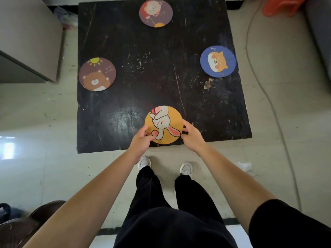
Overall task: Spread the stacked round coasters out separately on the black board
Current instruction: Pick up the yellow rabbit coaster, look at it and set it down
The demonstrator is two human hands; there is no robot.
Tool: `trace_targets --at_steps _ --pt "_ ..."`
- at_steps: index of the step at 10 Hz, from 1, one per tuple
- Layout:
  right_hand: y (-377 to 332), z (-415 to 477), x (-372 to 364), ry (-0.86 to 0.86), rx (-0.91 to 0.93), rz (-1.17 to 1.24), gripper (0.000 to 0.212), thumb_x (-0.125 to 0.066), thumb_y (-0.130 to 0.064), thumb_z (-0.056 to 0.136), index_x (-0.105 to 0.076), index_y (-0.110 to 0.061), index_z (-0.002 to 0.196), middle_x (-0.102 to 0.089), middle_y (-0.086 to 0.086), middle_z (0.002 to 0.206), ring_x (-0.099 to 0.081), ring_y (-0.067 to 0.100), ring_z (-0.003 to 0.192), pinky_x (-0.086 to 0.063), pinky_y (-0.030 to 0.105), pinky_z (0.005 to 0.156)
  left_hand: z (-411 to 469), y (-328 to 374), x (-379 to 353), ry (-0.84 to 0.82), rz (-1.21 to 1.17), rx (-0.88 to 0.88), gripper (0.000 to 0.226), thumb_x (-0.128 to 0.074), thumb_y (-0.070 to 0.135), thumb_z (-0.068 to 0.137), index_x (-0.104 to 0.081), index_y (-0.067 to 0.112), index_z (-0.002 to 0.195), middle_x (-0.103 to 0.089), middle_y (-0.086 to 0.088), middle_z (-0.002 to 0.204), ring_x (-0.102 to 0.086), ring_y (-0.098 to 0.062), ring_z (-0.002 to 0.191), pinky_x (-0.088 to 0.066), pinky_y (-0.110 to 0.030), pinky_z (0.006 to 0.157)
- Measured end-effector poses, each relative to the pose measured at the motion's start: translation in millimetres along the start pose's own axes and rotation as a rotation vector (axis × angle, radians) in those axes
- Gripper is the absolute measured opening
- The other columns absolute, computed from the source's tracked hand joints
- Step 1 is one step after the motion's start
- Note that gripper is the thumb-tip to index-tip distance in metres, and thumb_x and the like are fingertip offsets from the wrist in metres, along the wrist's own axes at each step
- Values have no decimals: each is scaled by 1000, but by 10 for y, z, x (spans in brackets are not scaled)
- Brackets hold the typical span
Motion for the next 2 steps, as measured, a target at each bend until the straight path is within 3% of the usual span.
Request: trace_targets --at_steps 1,2 --pt "36 16 10 -31 6 -112 64 -45 1 91 -40 -32 145 -53 -3 141 -48 20 132 -40 28 92 -3 54 43 -45 167 -71 33 -55 24 92 -54 29 125 -62 9 122 -53 -26 122 -45 -41 96" --pt "-113 20 131 -1 0 -204 63 -53 -19 95 -28 -28 153 -40 3 155 -39 27 142 -43 42 107 5 16 133 -39 663 -163 44 -49 33 93 -44 26 136 -45 -5 149 -36 -37 138 -37 -56 106"
Point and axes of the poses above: each hand's wrist, its own z-axis towards the middle knuckle, its own x-axis out of the back of the hand, y = z × x, the point moved 3 cm from there along z, towards the middle knuckle
